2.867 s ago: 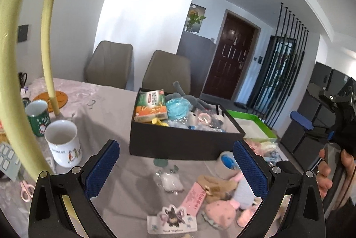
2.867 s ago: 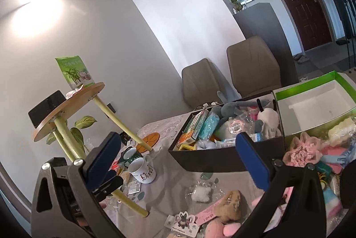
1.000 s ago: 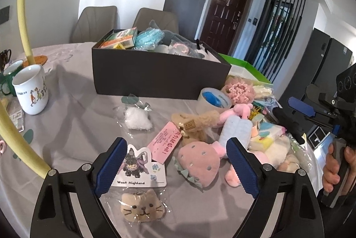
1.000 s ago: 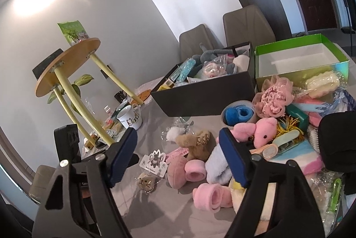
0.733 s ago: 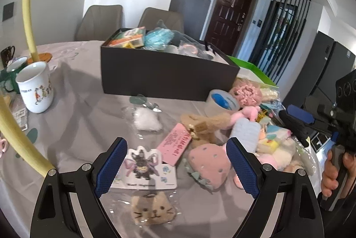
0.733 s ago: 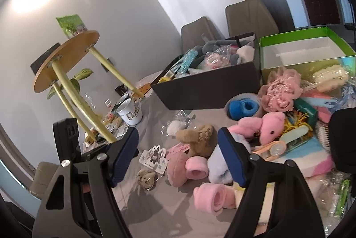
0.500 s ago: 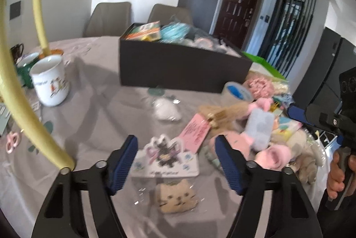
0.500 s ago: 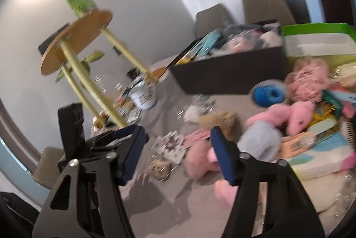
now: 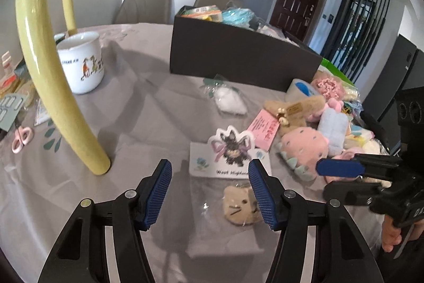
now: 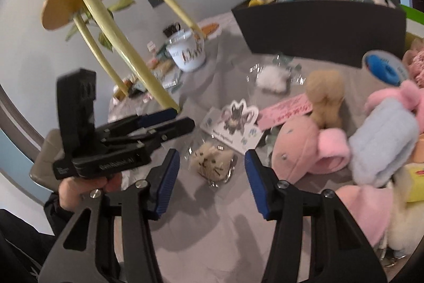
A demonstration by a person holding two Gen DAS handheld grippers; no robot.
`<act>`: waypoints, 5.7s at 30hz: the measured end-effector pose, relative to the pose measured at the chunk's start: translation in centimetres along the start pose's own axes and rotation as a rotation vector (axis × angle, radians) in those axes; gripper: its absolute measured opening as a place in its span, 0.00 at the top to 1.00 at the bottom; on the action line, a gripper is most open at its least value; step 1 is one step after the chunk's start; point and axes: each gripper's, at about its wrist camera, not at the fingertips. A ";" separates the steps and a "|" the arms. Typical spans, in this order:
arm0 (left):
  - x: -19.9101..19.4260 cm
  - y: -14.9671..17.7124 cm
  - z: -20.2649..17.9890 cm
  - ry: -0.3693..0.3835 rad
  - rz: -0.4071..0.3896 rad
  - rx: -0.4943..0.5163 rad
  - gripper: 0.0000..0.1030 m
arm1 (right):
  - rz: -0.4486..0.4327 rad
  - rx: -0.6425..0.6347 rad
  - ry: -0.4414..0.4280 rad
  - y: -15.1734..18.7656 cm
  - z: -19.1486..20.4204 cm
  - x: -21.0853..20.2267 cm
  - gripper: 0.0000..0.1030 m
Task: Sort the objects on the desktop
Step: 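Close both grippers on the bagged cat plush with the West Highland card, then lift the bagged cat plush and carry it with both grippers to the dark box, then lower the bagged cat plush into the dark box and open both grippers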
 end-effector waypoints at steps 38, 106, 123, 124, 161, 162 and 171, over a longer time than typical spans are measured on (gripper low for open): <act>1.6 2.1 0.1 0.138 0.062 0.045 0.76 | 0.131 -0.045 0.127 1.1 0.6 6.0 0.65; -1.9 -18.0 -11.0 0.261 -0.214 0.267 0.76 | -0.274 -0.050 0.277 -12.2 -1.8 -9.1 0.65; 0.7 -23.2 -12.8 0.303 -0.282 0.292 0.75 | -0.390 -0.046 0.339 -16.7 -3.7 -12.3 0.65; 1.0 -23.4 -12.8 0.306 -0.282 0.289 0.75 | -0.393 -0.044 0.341 -16.9 -3.9 -12.3 0.65; 12.8 -25.5 -10.1 0.307 -0.086 0.099 0.76 | -0.319 0.227 0.437 -18.7 -16.4 -6.9 0.51; 12.6 -25.5 -10.0 0.304 -0.089 0.096 0.76 | -0.332 0.230 0.440 -18.7 -16.4 -7.3 0.51; 12.0 -25.7 -9.9 0.300 -0.105 0.090 0.76 | -0.373 0.245 0.430 -18.9 -16.3 -8.5 0.51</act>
Point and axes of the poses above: each gripper's, at about its wrist camera, not at the fingertips, and x roughly the way its jaws point, z to its left, y to its underside
